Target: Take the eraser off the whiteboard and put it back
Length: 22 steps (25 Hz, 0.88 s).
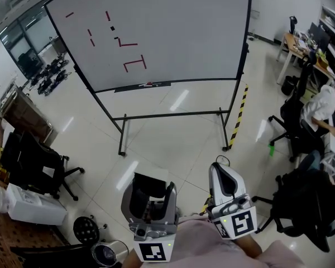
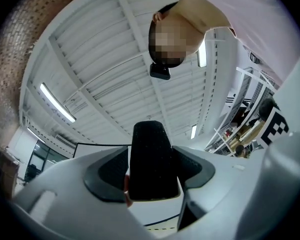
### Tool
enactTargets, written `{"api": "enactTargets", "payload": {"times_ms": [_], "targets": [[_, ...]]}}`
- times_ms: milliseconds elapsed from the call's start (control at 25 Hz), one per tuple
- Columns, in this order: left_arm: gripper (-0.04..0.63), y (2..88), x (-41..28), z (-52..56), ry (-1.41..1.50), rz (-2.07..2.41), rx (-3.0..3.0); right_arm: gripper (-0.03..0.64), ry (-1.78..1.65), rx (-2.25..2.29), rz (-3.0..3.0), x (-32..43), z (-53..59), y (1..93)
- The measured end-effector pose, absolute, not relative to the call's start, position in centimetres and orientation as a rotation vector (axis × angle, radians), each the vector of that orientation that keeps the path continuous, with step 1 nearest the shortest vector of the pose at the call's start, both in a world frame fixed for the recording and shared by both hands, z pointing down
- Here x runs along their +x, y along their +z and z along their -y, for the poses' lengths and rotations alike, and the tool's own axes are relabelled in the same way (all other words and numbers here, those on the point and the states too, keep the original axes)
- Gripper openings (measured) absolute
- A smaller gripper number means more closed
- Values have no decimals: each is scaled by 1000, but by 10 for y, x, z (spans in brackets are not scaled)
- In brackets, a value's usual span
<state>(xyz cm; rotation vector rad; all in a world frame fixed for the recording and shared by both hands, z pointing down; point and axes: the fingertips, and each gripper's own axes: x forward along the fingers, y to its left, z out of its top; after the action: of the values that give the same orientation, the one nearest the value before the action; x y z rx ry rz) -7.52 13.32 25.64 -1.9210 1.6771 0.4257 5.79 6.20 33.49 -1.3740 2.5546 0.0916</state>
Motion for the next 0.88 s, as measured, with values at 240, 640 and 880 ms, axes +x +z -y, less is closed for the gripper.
{"api": "enactTargets", "payload": {"times_ms": [240, 640, 880], "targets": [[282, 262, -83, -131, 408, -1709, -1907, 0, 78, -1373, -2556, 53, -60, 339], [282, 268, -80, -115, 409, -1727, -1921, 0, 73, -1360, -2576, 54, -50, 343], [282, 269, -78, -94, 444, -1744, -1880, 0, 89, -1381, -2576, 71, -37, 348]]}}
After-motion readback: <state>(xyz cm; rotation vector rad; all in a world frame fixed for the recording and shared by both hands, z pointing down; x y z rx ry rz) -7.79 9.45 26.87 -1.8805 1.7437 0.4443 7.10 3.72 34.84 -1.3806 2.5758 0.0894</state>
